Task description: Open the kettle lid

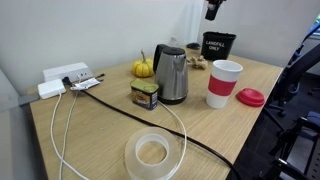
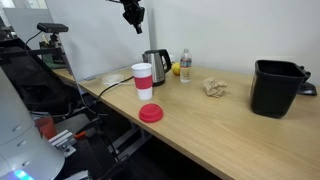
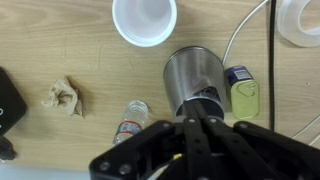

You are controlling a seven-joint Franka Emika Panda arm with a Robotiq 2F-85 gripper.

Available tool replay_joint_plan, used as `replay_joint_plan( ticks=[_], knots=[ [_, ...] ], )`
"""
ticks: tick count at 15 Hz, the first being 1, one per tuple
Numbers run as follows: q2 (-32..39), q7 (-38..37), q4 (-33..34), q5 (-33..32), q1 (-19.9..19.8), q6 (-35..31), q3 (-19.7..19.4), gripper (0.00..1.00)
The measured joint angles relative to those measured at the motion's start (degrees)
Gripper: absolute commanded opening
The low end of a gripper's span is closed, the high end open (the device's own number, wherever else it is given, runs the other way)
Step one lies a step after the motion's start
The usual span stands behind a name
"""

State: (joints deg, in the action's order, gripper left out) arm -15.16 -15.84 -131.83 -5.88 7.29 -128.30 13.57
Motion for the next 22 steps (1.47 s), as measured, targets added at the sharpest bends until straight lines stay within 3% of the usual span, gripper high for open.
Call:
replay_joint_plan(
  ticks=[9, 15, 22],
  knots=[
    [0.9, 0.0, 0.5, -0.3, 1.2, -0.5, 0.9, 0.00],
    [7.7, -0.5, 4.7, -3.6, 1.4, -5.3, 1.3, 0.00],
    [13.6, -0.6, 8.1, -4.0, 2.6, -6.0, 1.3, 0.00]
  ],
)
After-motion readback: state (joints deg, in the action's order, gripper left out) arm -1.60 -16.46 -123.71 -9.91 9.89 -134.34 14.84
